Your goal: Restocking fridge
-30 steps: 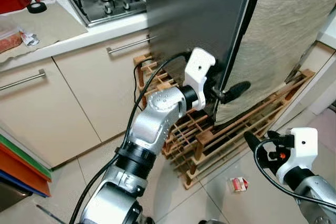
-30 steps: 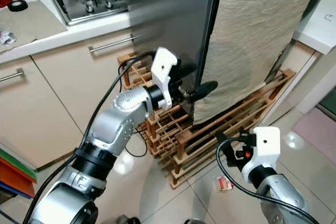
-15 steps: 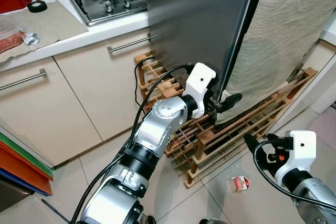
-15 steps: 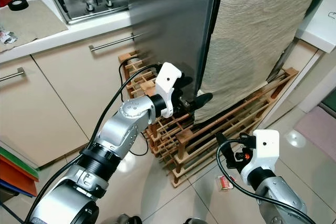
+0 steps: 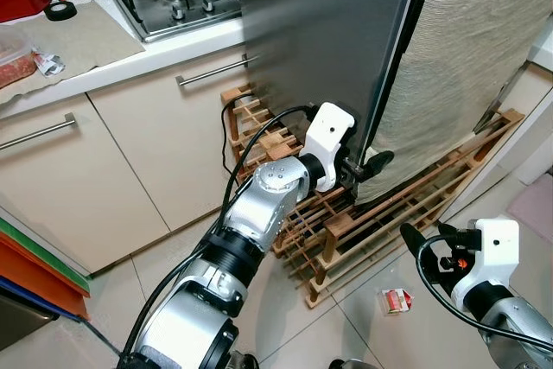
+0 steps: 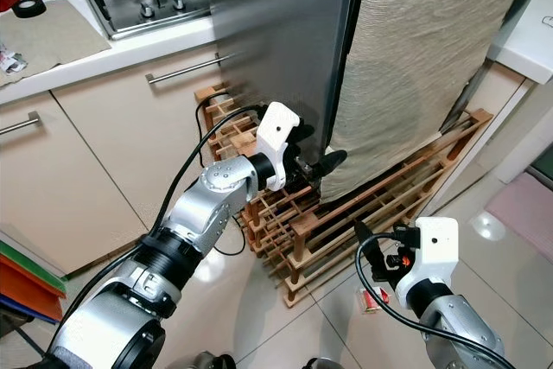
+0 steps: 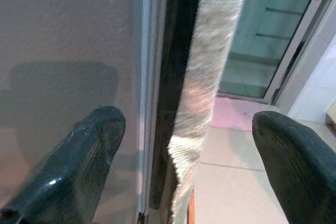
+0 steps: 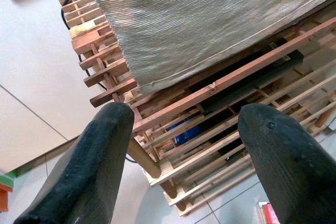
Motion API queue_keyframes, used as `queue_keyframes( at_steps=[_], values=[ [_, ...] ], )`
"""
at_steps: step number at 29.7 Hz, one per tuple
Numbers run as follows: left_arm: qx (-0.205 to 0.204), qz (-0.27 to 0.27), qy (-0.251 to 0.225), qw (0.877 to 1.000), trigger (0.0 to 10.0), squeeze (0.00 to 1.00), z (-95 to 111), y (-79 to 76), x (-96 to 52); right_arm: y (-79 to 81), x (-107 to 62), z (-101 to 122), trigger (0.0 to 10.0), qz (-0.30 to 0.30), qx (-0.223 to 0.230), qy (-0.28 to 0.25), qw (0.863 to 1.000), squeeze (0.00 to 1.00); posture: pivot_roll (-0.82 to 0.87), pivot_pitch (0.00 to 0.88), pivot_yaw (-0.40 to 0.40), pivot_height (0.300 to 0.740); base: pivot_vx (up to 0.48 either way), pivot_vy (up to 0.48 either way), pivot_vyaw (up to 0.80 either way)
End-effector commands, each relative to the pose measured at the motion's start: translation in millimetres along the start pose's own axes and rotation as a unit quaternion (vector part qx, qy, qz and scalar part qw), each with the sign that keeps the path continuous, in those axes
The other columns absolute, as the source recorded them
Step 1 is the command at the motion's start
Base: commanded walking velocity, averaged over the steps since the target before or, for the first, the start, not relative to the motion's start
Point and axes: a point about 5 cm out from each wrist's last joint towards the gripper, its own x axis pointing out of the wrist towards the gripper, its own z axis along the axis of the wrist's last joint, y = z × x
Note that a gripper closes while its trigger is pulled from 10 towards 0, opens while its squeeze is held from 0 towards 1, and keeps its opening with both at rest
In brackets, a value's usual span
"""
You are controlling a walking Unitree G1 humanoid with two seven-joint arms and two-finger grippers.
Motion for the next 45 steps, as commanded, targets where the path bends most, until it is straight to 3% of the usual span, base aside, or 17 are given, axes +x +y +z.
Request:
queue_keyframes(
  at_steps=[1,13,28,36,39,41,42,44,45],
  values=[
    [-0.011,-0.064,-0.05,0.997,10.0,0.0,32,-49.1,33.3,2.4,-1.6,2,10.0,0.003,0.0,-0.008,1.0,0.0,-0.13,0.088,0.061,0.74,0.0,0.0,0.0],
    [-0.023,-0.089,-0.078,0.993,10.0,0.0,50,-60.4,41.8,5.3,-4.3,-1,10.0,-0.001,0.003,-0.006,1.0,0.0,-0.13,0.097,0.068,0.74,0.0,0.0,0.0],
    [-0.037,-0.107,-0.086,0.99,10.0,0.0,52,-69.0,39.5,5.5,-2.4,-1,10.0,0.001,0.002,-0.005,1.0,0.0,-0.13,0.091,0.062,0.74,0.0,0.0,0.0],
    [-0.044,-0.124,-0.08,0.988,10.0,0.0,50,-73.7,36.1,14.1,-5.8,11,10.0,0.024,0.004,-0.027,0.999,0.0,-0.13,0.082,0.053,0.74,0.0,0.0,0.0],
    [-0.043,-0.124,-0.075,0.988,10.0,0.0,47,-73.8,35.4,15.6,-13.9,13,10.0,0.028,-0.011,-0.035,0.999,0.0,-0.13,0.08,0.051,0.74,0.0,0.0,0.0],
    [-0.044,-0.124,-0.074,0.989,10.0,0.0,47,-73.4,35.1,14.9,-25.7,18,10.0,0.022,-0.062,-0.054,0.996,0.0,-0.14,0.076,0.05,0.74,0.0,0.0,0.0],
    [-0.044,-0.124,-0.074,0.989,10.0,0.0,47,-73.4,35.1,14.9,-25.7,18,10.0,0.022,-0.062,-0.054,0.996,0.0,-0.14,0.076,0.05,0.74,0.0,0.0,0.0],
    [-0.044,-0.124,-0.074,0.989,10.0,0.0,48,-73.1,35.4,11.8,-34.1,22,10.0,0.011,-0.12,-0.08,0.989,0.0,-0.15,0.07,0.049,0.74,0.0,0.0,0.0],
    [-0.044,-0.124,-0.074,0.989,10.0,0.0,48,-73.1,35.4,11.8,-34.1,22,10.0,0.011,-0.12,-0.08,0.989,0.0,-0.15,0.07,0.049,0.74,0.0,0.0,0.0]
  ],
)
